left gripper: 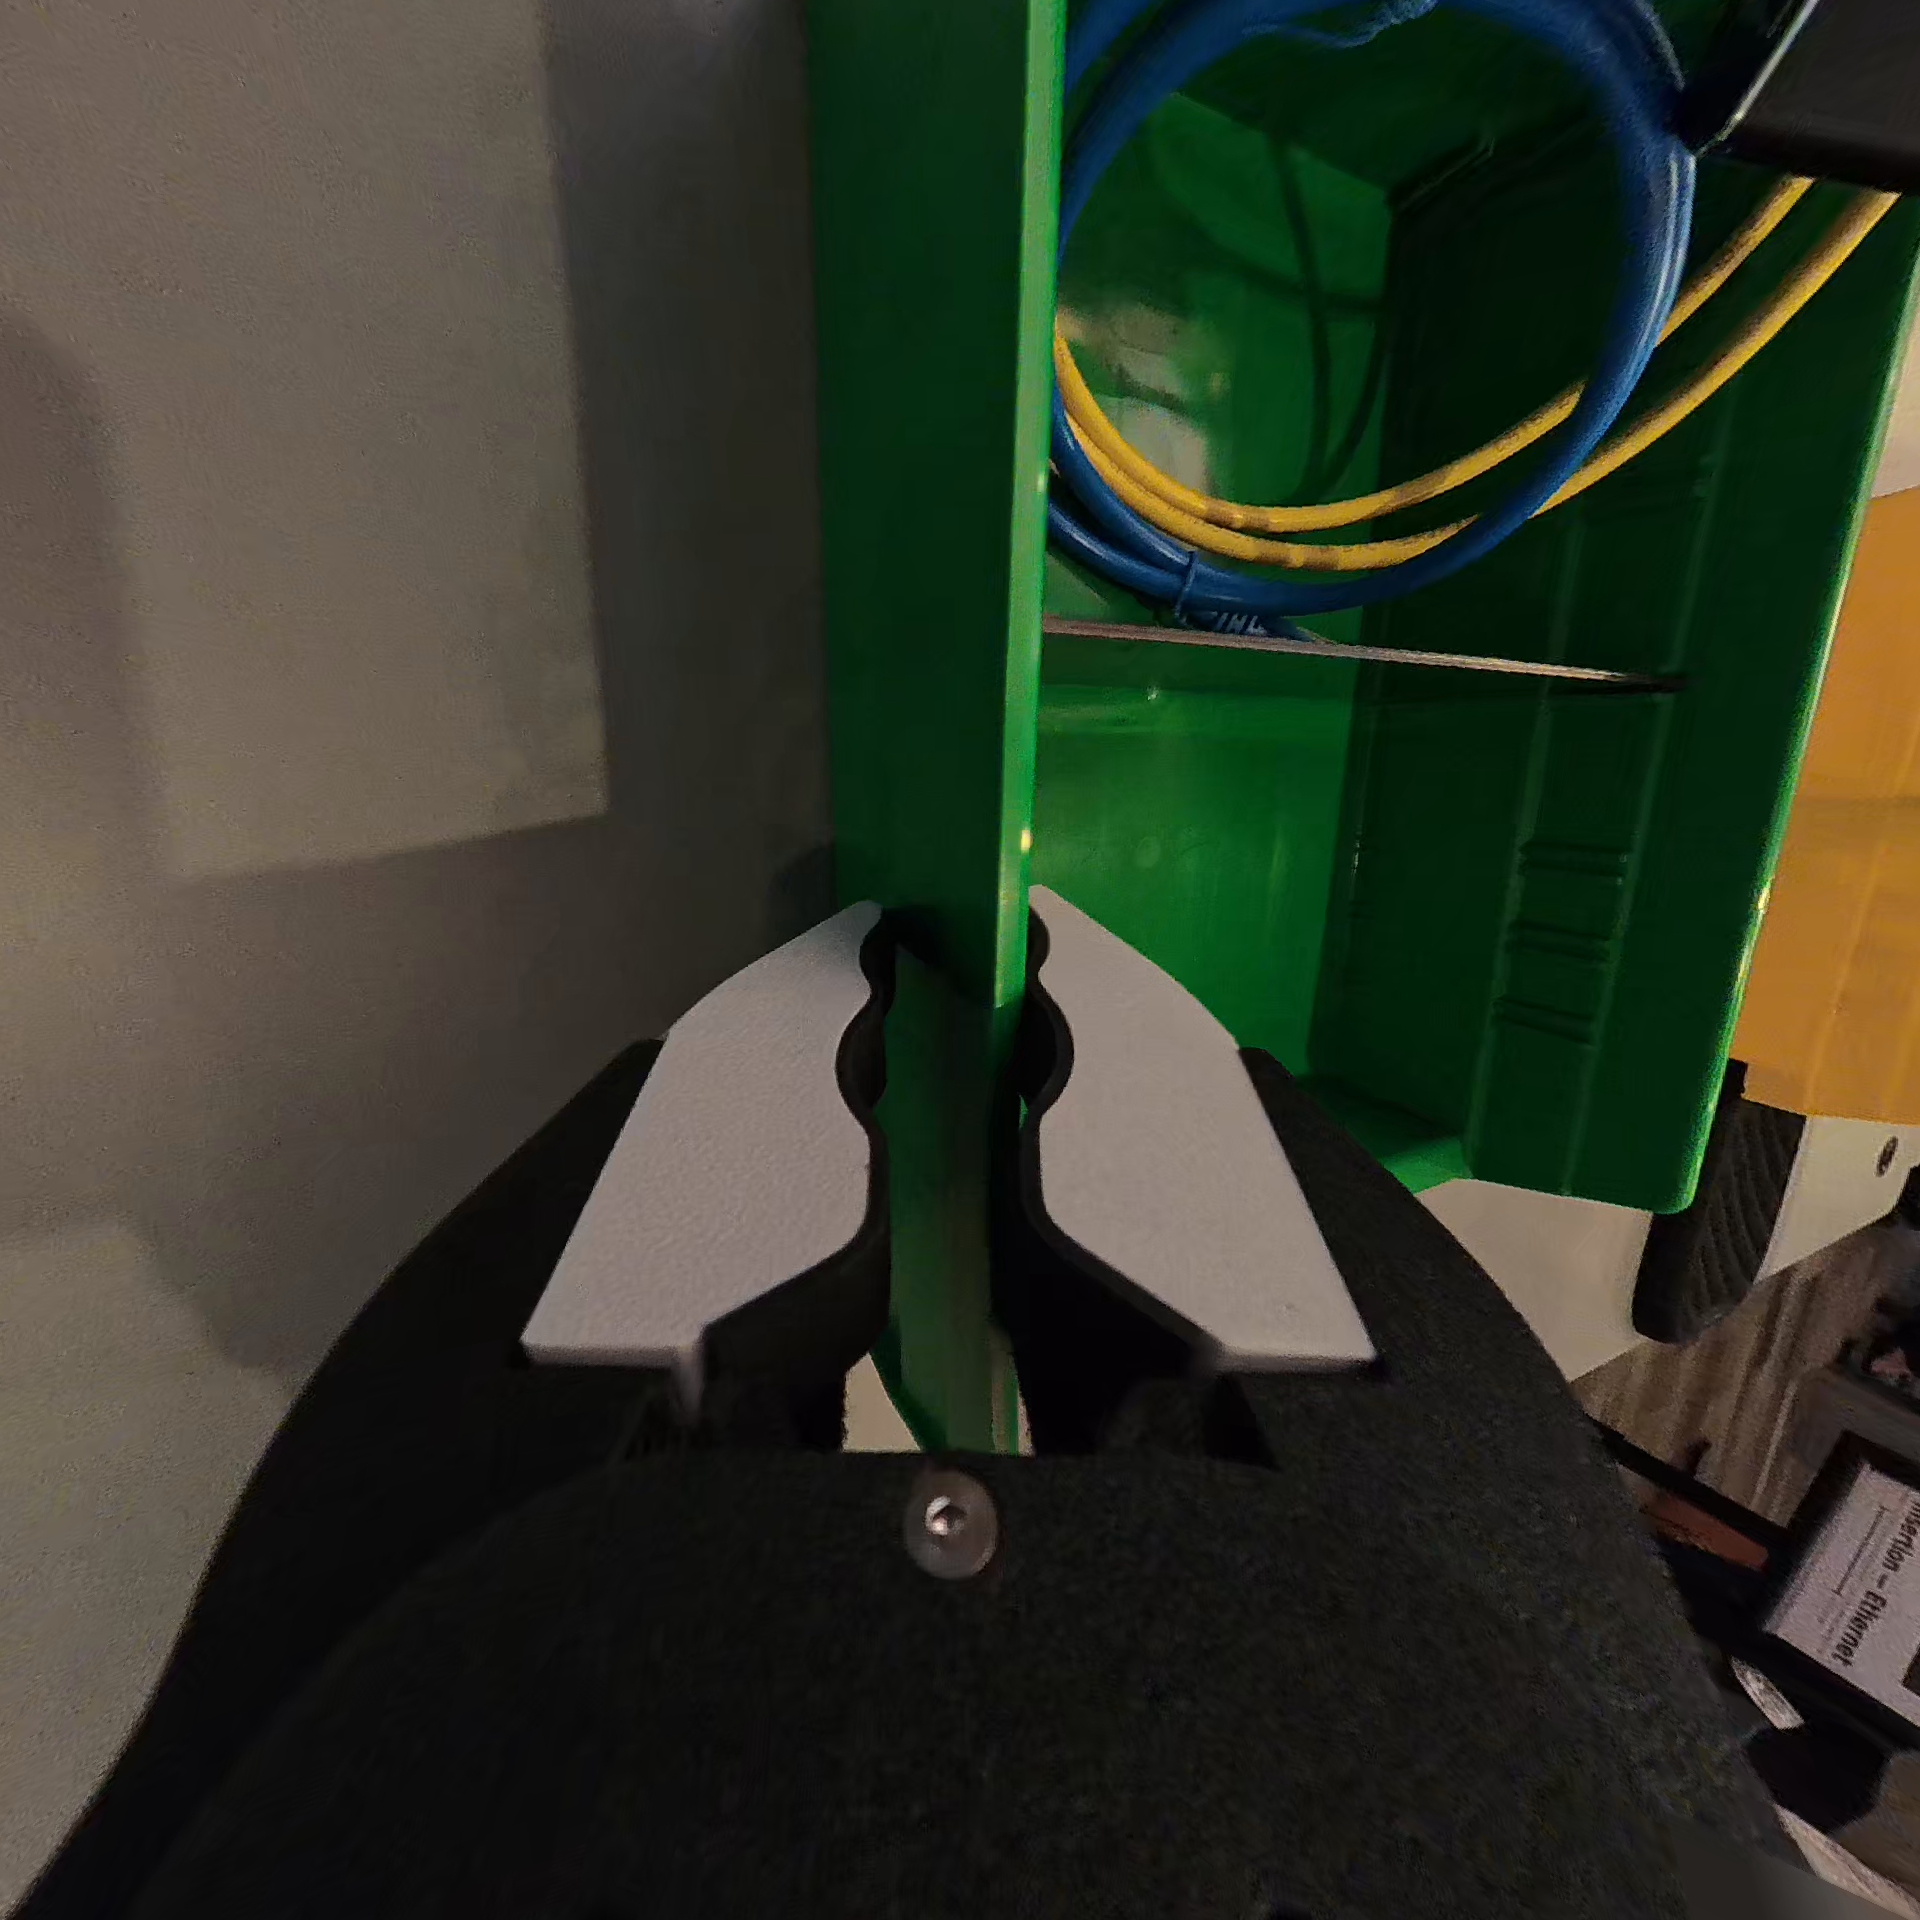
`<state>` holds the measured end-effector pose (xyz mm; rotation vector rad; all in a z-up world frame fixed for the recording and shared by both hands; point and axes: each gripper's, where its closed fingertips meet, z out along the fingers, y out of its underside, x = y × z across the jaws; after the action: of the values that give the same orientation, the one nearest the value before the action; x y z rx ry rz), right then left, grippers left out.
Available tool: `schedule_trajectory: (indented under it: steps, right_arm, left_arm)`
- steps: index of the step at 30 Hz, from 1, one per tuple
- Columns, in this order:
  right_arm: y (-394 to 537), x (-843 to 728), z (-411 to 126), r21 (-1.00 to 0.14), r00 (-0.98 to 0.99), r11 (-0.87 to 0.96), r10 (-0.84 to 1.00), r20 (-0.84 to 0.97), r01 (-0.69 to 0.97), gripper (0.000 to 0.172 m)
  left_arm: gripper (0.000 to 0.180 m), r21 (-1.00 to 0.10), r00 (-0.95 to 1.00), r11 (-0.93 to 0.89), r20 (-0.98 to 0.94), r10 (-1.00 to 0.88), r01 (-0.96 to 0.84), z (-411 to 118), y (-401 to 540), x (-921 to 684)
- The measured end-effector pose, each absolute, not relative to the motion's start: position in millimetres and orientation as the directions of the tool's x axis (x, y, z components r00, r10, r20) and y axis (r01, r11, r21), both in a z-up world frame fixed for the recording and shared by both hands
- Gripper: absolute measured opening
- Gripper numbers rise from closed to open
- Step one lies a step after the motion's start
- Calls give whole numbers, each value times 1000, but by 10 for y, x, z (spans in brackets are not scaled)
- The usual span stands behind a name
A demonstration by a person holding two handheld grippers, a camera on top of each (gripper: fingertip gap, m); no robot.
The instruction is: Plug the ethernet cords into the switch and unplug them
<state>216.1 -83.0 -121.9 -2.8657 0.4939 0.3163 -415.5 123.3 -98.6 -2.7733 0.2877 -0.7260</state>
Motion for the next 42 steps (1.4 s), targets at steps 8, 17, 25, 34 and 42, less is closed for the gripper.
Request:
schedule_trajectory:
  steps: [8,17,25,34,42]
  right_arm:
    - [-829,2147,-1201,-226,917,-911,-276,-287,-345,13]
    - [-826,2198,-1197,-315,947,-901,-236,-217,-297,17]
    - [-851,2267,-1204,-240,938,-917,-269,-218,-319,6]
    - [-1007,2642,-1211,-249,921,-897,-309,-236,-365,6]
    - [-1066,2745,-1215,-251,917,-891,-321,-239,-377,6]
  left_arm:
    - [25,-342,800,-928,512,-314,-145,-971,1228,-4117]
    - [36,-425,715,-860,504,-485,-283,-953,1106,-4144]
    - [15,-339,821,-892,386,-421,-299,-1029,1168,-4243]
    - [17,-324,829,-938,487,-276,-122,-1012,1191,-4513]
    - [19,-310,837,-951,524,-157,16,-1006,1194,-4692]
